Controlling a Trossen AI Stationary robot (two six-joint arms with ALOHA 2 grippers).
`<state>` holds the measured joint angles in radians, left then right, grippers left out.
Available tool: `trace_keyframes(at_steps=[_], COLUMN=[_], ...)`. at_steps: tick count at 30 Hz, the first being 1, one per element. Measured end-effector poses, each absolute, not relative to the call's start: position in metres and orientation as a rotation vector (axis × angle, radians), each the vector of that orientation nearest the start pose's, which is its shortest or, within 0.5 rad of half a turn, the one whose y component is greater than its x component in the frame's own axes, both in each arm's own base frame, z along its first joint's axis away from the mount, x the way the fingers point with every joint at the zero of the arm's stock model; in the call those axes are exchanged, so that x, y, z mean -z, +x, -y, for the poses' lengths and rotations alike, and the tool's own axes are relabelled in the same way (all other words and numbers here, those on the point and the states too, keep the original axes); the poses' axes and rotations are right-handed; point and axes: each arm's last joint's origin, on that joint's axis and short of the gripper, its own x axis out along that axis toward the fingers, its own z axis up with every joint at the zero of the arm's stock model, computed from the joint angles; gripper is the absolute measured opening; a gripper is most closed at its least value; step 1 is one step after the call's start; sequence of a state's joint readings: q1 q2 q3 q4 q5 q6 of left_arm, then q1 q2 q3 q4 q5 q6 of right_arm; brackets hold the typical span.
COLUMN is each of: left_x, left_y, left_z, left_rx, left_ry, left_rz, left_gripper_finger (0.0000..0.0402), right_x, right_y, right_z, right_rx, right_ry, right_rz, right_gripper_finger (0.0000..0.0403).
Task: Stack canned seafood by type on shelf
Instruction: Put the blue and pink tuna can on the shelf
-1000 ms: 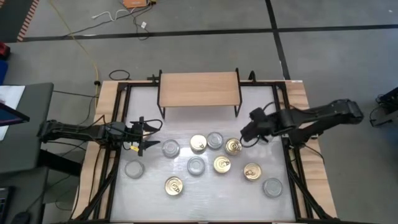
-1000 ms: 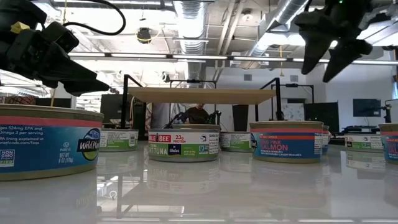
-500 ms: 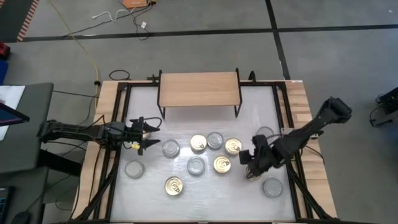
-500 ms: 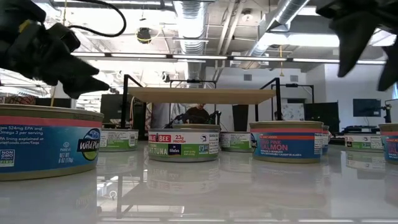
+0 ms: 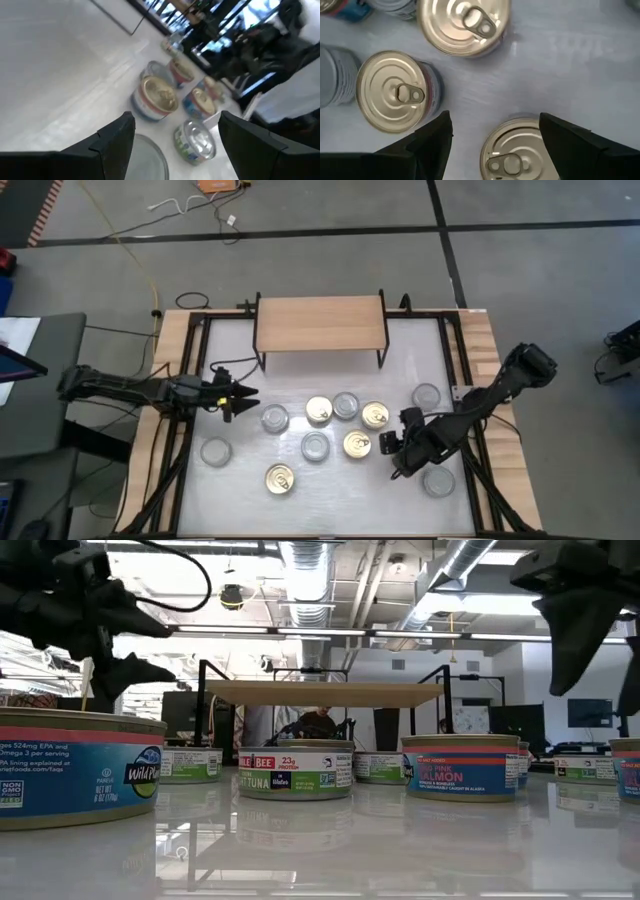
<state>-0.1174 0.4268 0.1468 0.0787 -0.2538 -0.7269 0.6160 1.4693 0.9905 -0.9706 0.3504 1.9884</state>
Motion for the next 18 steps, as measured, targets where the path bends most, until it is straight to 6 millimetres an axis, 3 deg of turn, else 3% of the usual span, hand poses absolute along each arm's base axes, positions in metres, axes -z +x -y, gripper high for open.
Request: trace_keyframes(at_steps=[8, 14, 18], left_x=[-0.202, -0.208, -0.211], left_y=[0.176, 0.238, 0.283], left_z=[0.037, 0.062, 0.071], left_rx=[-0.282, -0.345, -0.352], left_ry=[-0.681, -0.67, -0.669], left_rz=[-0.318, -0.413, -0.447], left_gripper_finger=[0.0274, 0.0274, 0.0274], right_x=[-0.23, -0.231, -0.222], right_y=[0.203, 0.199, 0.209], right_z=[-0.121, -0.118, -0.117], right_rx=[0.9, 0.873, 0.796], right_ry=[0.9, 0.869, 0.911], right_rz=[-0.908, -0.886, -0.827], right_gripper_finger=[0.0317, 0.0317, 0.0317])
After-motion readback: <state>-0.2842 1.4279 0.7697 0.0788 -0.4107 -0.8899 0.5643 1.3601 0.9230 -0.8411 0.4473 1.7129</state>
